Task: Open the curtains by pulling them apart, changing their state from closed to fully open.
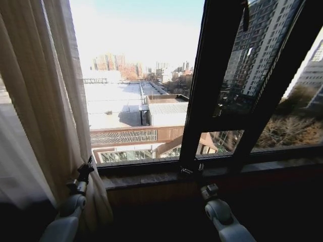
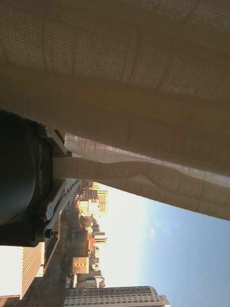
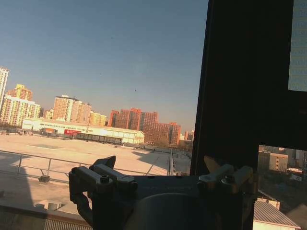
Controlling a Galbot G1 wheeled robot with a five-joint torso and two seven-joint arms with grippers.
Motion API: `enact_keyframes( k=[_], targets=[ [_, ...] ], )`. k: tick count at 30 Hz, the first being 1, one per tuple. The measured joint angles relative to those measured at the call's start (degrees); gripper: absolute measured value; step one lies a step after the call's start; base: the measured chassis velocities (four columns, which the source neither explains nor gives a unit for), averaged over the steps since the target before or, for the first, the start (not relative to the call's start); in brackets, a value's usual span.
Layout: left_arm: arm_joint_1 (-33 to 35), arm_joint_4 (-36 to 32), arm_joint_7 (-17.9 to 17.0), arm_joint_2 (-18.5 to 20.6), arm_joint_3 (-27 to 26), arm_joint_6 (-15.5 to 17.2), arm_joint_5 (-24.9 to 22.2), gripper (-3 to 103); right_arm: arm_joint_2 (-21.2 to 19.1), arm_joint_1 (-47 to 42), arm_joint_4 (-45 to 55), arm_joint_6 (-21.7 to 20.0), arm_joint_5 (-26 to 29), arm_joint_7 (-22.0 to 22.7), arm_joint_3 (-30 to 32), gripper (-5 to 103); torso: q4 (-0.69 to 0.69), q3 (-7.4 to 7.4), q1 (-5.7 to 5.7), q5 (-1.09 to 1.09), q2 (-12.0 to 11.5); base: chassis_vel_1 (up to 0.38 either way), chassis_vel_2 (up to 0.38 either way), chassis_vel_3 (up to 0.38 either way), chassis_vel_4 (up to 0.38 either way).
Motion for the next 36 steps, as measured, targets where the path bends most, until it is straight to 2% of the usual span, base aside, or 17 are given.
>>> enact_keyframes(
  k=[3, 14, 25, 30, 36],
  targets=[
    [0.6, -0.4, -0.1, 0.2, -0.2, -0.1, -0.1, 0, 0.0, 0.0, 0.0, 0.0, 0.0, 0.0, 0.0, 100, 0.07, -0.04, -0.1, -0.03, 0.0, 0.037, 0.002, -0.022, -0.006],
    [1.6, -1.7, -0.1, 0.1, -0.2, -0.3, -0.2, 0, 0.0, 0.0, 0.0, 0.0, 0.0, 0.0, 0.0, 100, 0.02, -0.02, -0.07, 0.0, 0.0, 0.004, 0.009, 0.006, -0.004],
    [2.1, -2.2, -0.5, 1.1, -1.2, -0.7, -1.1, 0, 0.0, 0.0, 0.0, 0.0, 0.0, 0.0, 0.0, 100, 0.03, -0.01, -0.02, -0.02, 0.0, -0.064, 0.064, 0.065, -0.065],
    [2.6, -2.2, -1.3, 3.6, -2.9, -0.9, -3.2, 0, 0.0, 0.0, 0.0, 0.0, 0.0, 0.0, 0.0, 100, 0.03, -0.01, -0.04, -0.01, 0.0, 0.0, 0.0, 0.0, 0.0],
    [3.2, 0.3, -2.8, 9.1, -7.9, -1.1, -7.9, 0, 0.0, 0.0, 0.0, 0.0, 0.0, 0.0, 0.0, 100, 0.04, -0.03, -0.07, -0.01, 0.0, 0.0, 0.0, 0.0, 0.0]
  ],
)
